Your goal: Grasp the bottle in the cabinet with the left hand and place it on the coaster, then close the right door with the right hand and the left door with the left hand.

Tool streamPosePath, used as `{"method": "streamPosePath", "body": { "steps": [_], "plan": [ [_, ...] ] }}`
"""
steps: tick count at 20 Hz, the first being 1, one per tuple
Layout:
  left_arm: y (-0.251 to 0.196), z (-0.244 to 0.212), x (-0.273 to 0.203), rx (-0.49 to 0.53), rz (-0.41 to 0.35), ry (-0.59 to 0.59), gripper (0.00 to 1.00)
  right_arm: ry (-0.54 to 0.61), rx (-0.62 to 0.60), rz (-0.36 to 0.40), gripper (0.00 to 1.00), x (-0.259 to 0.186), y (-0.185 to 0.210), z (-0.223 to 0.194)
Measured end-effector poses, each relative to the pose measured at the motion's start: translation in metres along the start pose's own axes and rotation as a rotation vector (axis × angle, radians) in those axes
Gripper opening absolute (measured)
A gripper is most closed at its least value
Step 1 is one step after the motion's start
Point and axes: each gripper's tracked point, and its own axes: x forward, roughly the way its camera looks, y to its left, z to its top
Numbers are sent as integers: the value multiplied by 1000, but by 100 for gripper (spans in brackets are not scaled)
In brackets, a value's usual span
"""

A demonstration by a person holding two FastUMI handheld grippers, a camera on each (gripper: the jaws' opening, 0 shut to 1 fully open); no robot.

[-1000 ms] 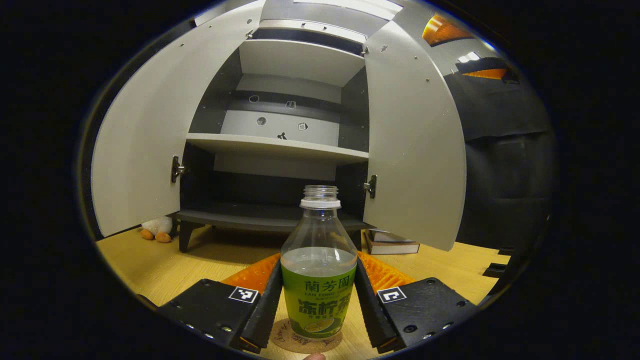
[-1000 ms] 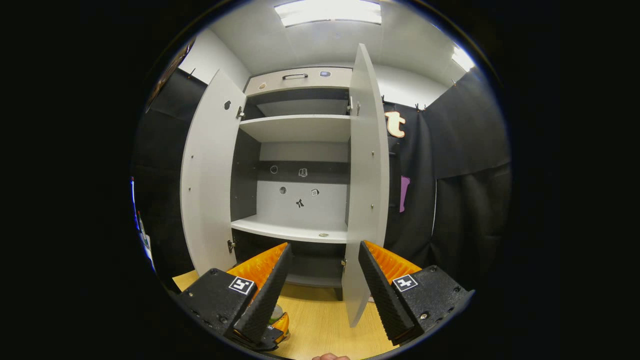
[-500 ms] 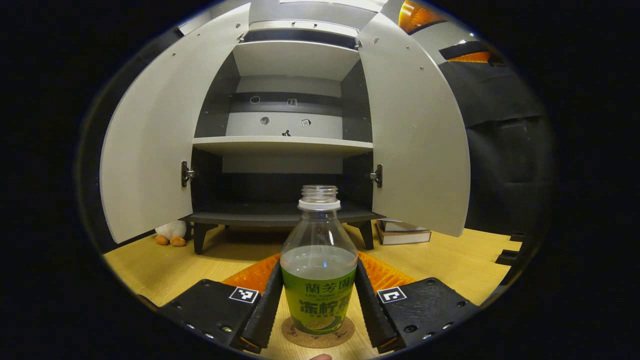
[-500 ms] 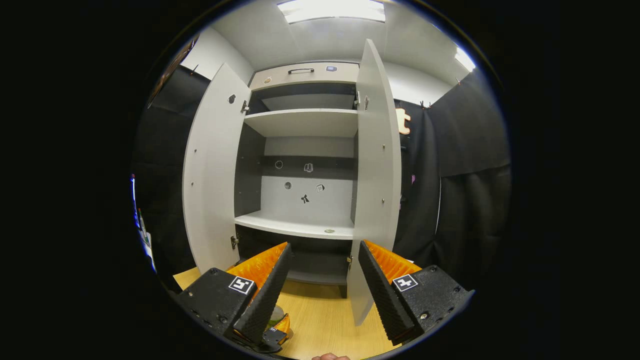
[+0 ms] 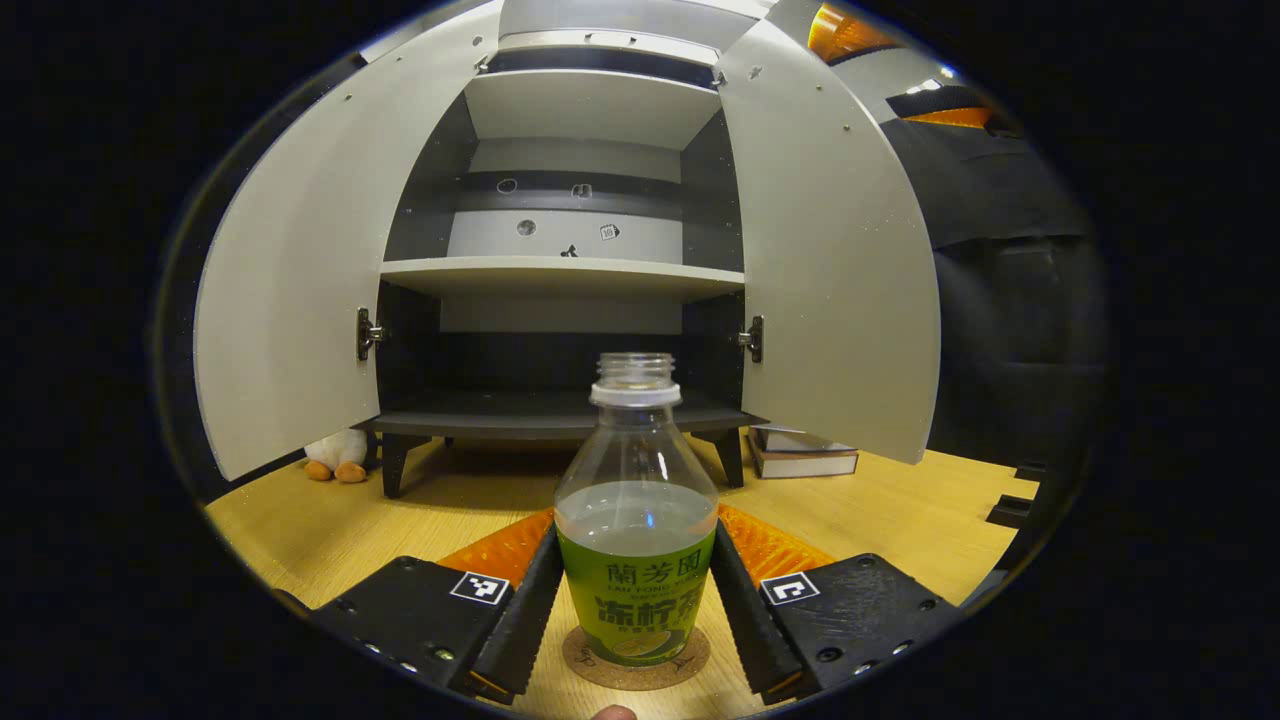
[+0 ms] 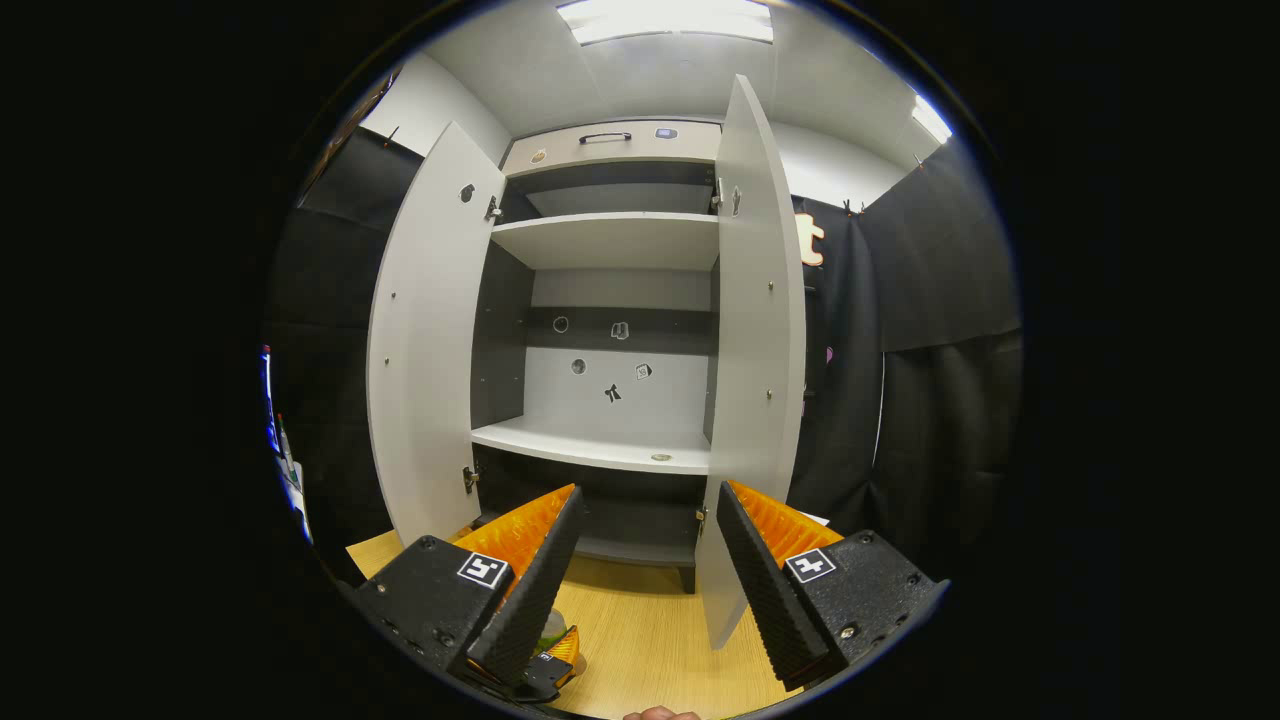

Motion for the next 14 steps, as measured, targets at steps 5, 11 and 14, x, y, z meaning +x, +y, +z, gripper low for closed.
{"method": "streamPosePath", "body": {
  "steps": [5, 11, 14],
  "plan": [
    [4, 8, -2, -45, -10, -2, 91, -3, -3, -8, 83, -1, -4, 0],
    [14, 62, -24, -49, -34, -98, 95, -9, 20, 10, 83, 3, 1, -5],
    [17, 102, -38, -61, -50, -158, 95, -18, 25, 18, 83, 6, 2, -6]
  ]
}}
